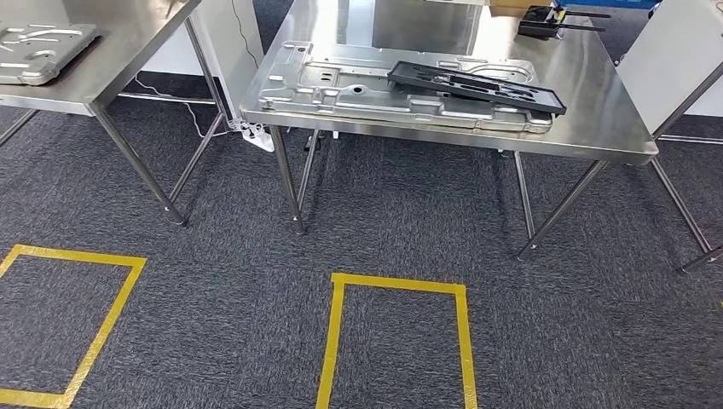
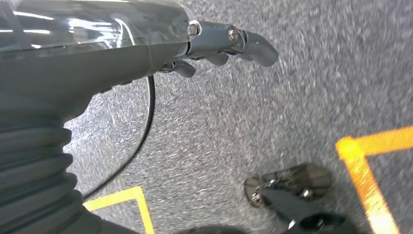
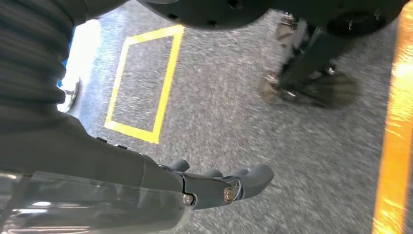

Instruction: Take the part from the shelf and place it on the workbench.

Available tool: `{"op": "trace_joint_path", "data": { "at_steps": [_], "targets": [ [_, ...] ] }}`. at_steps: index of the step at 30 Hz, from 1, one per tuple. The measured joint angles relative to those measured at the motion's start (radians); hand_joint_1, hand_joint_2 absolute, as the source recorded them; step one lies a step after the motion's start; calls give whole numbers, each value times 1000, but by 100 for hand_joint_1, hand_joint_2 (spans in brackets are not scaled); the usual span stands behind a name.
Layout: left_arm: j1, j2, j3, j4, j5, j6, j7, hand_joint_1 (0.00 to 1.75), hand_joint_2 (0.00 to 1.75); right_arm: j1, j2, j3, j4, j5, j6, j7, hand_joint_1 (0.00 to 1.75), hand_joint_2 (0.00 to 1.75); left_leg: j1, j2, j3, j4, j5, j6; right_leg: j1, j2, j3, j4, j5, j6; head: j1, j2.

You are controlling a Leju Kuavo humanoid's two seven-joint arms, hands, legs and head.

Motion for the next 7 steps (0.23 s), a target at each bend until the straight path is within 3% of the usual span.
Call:
{"op": "trace_joint_path", "data": {
  "at_steps": [3, 4, 7],
  "targets": [
    [3, 12, -45, -20, 82, -13, 16, 0, 175, 21, -4, 19, 1, -23, 5, 1, 0, 0, -3, 0, -10, 0, 6, -15, 2, 1, -1, -21, 0, -12, -2, 0],
    [7, 17, -62, -25, 112, -18, 22, 0, 175, 26, -6, 25, 1, -31, 7, 2, 0, 0, -3, -1, -10, 1, 4, -17, 2, 1, -2, -22, 1, -15, -4, 0],
    [23, 29, -105, -34, 185, -31, 35, 0, 175, 32, -11, 41, -3, -49, 11, 3, 0, 0, -4, -2, -8, -2, 3, -3, 4, 2, -3, -22, 1, -17, -14, 0]
  ]
}}
